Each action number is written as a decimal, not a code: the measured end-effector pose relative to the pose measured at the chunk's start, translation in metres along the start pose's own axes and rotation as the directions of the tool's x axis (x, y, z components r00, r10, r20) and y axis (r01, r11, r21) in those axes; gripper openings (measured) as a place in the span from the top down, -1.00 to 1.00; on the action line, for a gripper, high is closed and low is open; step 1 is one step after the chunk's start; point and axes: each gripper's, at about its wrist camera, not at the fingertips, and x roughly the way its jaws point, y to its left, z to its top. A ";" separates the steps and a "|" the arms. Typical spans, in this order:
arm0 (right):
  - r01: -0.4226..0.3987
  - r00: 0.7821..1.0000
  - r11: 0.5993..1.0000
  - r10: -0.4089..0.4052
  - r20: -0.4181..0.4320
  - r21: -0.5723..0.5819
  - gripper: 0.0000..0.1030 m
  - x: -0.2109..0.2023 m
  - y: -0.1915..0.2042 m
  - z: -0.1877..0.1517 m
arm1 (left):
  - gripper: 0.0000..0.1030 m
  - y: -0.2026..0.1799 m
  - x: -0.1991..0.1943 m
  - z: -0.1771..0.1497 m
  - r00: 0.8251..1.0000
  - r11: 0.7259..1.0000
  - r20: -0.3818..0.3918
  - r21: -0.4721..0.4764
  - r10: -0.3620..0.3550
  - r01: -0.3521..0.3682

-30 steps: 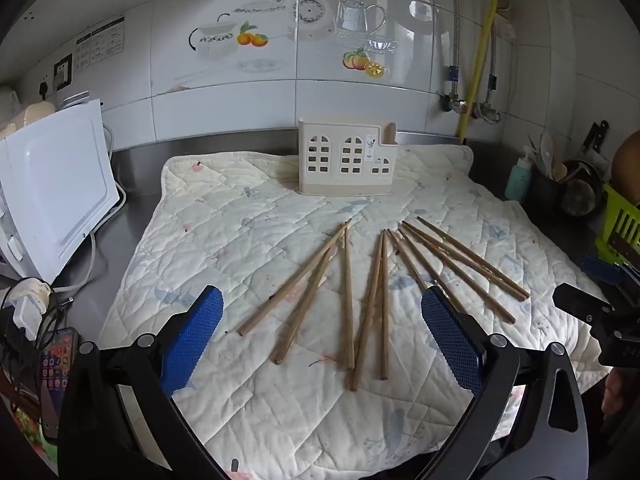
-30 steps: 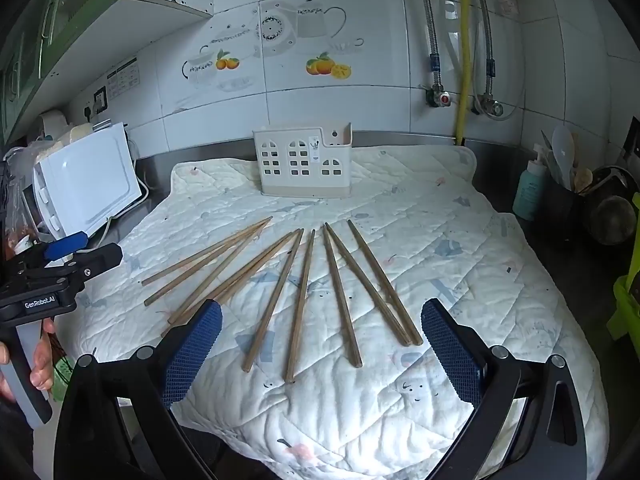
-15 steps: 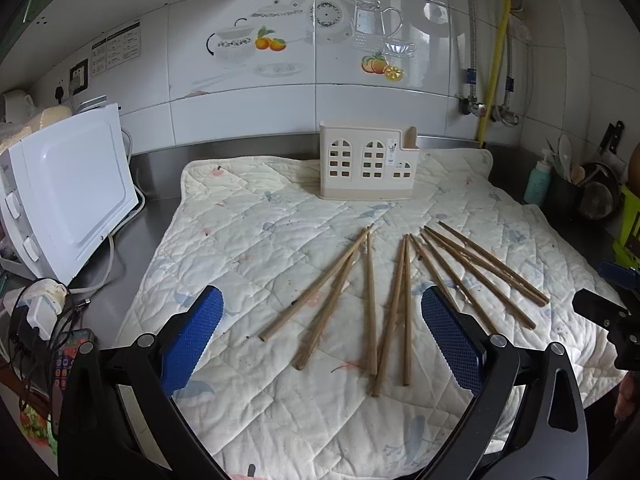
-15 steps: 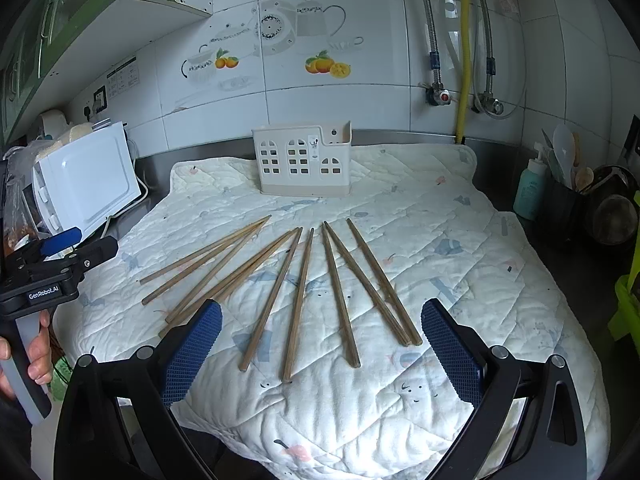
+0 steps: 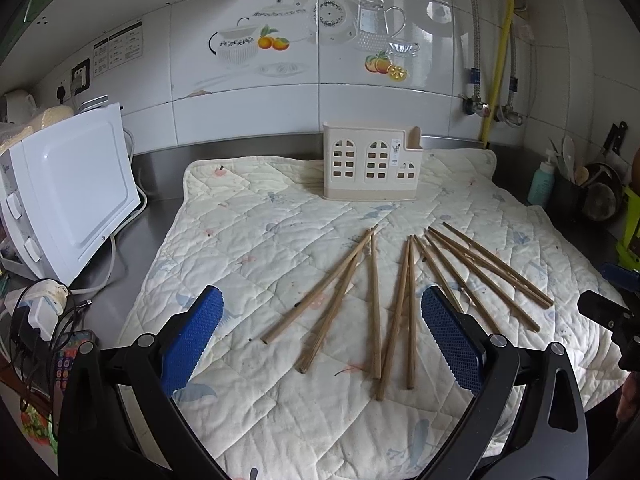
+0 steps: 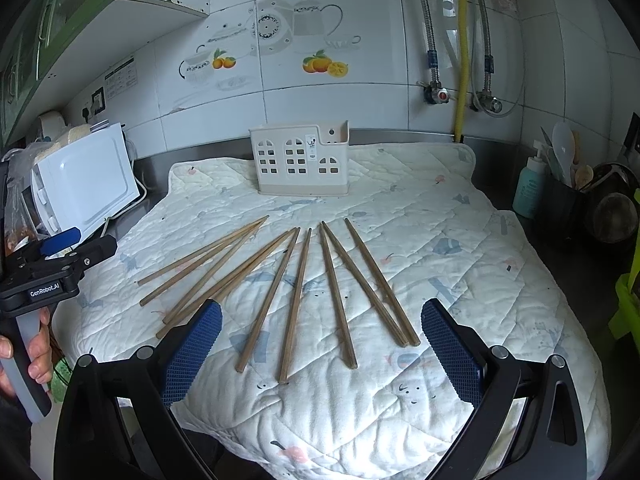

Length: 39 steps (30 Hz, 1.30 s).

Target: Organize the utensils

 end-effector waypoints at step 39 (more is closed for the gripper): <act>0.034 0.999 0.998 -0.033 -0.036 0.048 -0.85 0.018 -0.026 -0.006 | -0.27 0.053 0.047 -0.023 0.994 0.998 -0.089 -0.019 -0.058 0.057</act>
